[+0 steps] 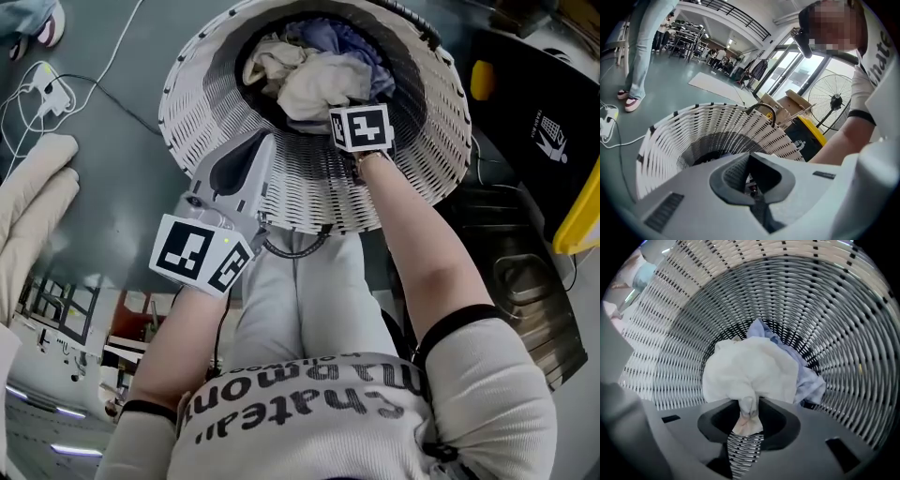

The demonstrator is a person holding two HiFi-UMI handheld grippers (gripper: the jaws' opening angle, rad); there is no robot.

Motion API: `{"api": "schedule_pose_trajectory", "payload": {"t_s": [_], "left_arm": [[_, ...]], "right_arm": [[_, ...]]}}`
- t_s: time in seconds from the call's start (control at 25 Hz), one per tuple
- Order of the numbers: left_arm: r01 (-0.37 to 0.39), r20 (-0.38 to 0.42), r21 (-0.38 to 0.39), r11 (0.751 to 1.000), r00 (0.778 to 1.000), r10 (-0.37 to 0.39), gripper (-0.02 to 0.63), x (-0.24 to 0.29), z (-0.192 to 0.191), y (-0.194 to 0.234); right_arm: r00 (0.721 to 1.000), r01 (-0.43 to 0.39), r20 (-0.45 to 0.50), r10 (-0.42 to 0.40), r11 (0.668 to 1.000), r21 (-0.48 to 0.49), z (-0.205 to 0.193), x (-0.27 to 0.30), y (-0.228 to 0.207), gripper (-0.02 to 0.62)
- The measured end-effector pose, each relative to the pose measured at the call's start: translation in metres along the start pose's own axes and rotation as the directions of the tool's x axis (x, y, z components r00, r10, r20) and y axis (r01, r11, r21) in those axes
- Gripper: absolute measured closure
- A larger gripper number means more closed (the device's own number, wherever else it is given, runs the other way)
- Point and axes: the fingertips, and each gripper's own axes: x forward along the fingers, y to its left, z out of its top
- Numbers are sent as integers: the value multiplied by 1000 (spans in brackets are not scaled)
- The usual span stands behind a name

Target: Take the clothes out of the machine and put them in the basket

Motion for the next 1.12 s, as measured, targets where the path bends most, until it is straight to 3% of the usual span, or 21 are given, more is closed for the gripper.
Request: {"api": "schedule_pose_trajectory", "payload": {"t_s": [0.12,0.24,0.56,0.72,0.96,1.12], "left_arm": [[-15,6,15,1000,1000,15,598,-7,1,0],[-31,16,8,999,999,31,598,-19,6,-5],[-45,87,21,999,995,43,598,-74,51,-54],[-36,129,48,998,991,29,598,-100,78,-90],[-76,123,102,992,990,63,598,-142,113,-139],[-78,235,92,993,970,54,598,-168,171,-180]], "right_arm": [[1000,13,-13,-12,998,57,-4,-4,-4,436],[1000,21,-20,-20,999,46,-7,-19,0,395],[998,2,55,-4,999,38,0,-110,33,379],[991,-47,132,34,994,95,5,-169,58,380],[955,-183,265,133,967,174,5,-291,102,392],[907,-207,405,118,961,184,35,-382,109,428]]}}
